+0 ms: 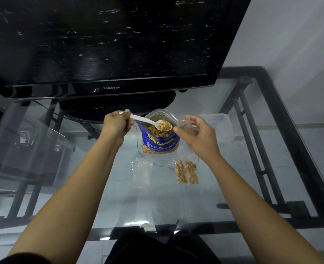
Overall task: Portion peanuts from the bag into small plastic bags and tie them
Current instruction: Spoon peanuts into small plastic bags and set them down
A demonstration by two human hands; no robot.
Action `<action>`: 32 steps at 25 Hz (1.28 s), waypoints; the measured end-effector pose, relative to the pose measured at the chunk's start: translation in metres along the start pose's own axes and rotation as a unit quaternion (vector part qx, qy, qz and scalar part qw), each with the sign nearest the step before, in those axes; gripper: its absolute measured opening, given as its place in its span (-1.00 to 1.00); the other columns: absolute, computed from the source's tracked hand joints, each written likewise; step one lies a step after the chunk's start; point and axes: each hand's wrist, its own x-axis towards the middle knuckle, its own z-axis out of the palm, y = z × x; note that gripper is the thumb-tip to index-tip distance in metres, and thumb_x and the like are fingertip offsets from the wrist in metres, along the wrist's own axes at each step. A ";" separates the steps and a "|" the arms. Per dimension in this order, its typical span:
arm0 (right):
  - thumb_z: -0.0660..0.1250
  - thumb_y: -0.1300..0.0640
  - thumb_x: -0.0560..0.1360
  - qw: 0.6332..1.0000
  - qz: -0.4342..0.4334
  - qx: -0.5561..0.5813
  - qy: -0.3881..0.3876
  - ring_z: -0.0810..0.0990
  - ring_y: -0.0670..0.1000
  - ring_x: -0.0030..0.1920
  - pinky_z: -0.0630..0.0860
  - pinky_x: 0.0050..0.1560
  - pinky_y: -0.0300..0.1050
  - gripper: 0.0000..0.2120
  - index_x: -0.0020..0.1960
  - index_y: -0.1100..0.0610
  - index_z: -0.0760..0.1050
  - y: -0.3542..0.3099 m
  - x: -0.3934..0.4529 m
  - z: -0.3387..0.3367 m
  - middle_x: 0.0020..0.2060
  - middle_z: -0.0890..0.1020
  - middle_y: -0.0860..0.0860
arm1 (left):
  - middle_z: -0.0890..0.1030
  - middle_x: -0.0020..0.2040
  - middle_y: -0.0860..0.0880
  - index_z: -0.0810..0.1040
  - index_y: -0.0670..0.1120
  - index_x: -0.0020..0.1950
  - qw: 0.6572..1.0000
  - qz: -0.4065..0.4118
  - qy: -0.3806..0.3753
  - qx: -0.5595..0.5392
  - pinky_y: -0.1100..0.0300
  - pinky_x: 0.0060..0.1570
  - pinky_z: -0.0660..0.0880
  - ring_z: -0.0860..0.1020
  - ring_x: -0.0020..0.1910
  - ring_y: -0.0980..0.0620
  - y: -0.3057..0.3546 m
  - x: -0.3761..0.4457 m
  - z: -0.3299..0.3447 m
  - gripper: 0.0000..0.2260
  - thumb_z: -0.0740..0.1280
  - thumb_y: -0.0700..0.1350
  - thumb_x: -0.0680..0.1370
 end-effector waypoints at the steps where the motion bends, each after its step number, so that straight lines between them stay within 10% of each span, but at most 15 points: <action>1: 0.47 -0.07 0.35 0.999 -0.013 -0.035 0.005 0.55 -0.11 0.03 0.50 -0.22 -0.45 -0.51 0.21 0.06 0.46 -0.004 0.001 0.000 0.07 0.59 -0.08 | 0.48 -0.37 -0.05 0.48 -0.14 -0.13 1.000 -0.002 0.002 0.004 0.42 -0.54 0.39 0.43 -0.56 0.20 0.002 0.002 -0.003 -0.88 0.22 -0.17 0.58; 8: 0.49 -0.10 0.31 0.972 -0.105 -0.211 -0.007 0.57 0.03 0.02 0.55 0.00 -0.04 -0.47 0.18 0.13 0.48 -0.024 0.010 0.011 0.06 0.62 0.04 | 0.48 -0.35 -0.03 0.49 -0.10 -0.17 0.999 0.033 0.004 -0.029 0.40 -0.51 0.38 0.43 -0.54 0.21 0.037 0.001 -0.018 -0.86 0.22 -0.18 0.58; 12: 0.49 -0.09 0.30 0.985 -0.094 -0.143 -0.002 0.57 -0.03 0.00 0.54 -0.05 -0.14 -0.50 0.17 0.09 0.49 -0.034 0.009 0.022 0.04 0.62 0.00 | 0.51 -0.34 -0.01 0.53 -0.11 -0.14 0.990 0.119 -0.042 0.065 0.37 -0.42 0.40 0.46 -0.44 0.18 0.060 -0.015 -0.010 -0.86 0.23 -0.13 0.58; 16: 0.52 -0.02 0.30 0.998 -0.050 0.007 -0.025 0.58 -0.18 -0.06 0.52 -0.10 -0.39 -0.50 0.18 0.03 0.46 -0.038 0.002 0.024 -0.03 0.61 -0.08 | 0.59 -0.31 0.01 0.56 -0.06 -0.12 0.888 0.357 -0.106 0.268 0.33 -0.26 0.48 0.55 -0.32 0.16 0.080 -0.052 0.004 -0.86 0.25 -0.06 0.56; 21: 0.37 0.15 0.47 0.985 -0.060 0.150 -0.054 0.58 -0.02 0.12 0.52 0.07 -0.21 -0.65 0.22 -0.03 0.39 -0.030 0.001 0.019 0.10 0.61 0.02 | 0.55 -0.36 0.12 0.56 -0.10 -0.10 0.794 0.498 -0.088 0.338 0.46 -0.31 0.40 0.55 -0.34 0.22 0.096 -0.088 0.010 -0.85 0.26 -0.06 0.56; 27: 0.29 0.22 0.52 0.989 -0.074 0.129 -0.008 0.62 -0.15 0.00 0.58 -0.04 -0.24 -0.72 0.03 -0.13 0.35 -0.022 -0.009 0.005 -0.04 0.63 -0.14 | 0.57 -0.35 0.02 0.52 0.04 -0.26 0.893 0.414 0.018 0.176 0.14 -0.24 0.52 0.56 -0.37 0.09 0.086 -0.051 -0.001 -0.83 0.26 -0.01 0.52; 32: 0.26 0.25 0.53 0.991 -0.060 0.117 0.008 0.59 -0.17 0.00 0.54 -0.08 -0.35 -0.78 0.05 -0.04 0.52 0.005 -0.036 -0.001 -0.01 0.61 -0.10 | 0.60 -0.27 -0.06 0.62 0.02 -0.10 0.939 0.232 -0.011 0.254 -0.01 -0.04 0.56 0.55 -0.25 0.03 0.000 -0.015 0.007 -0.92 0.33 -0.05 0.51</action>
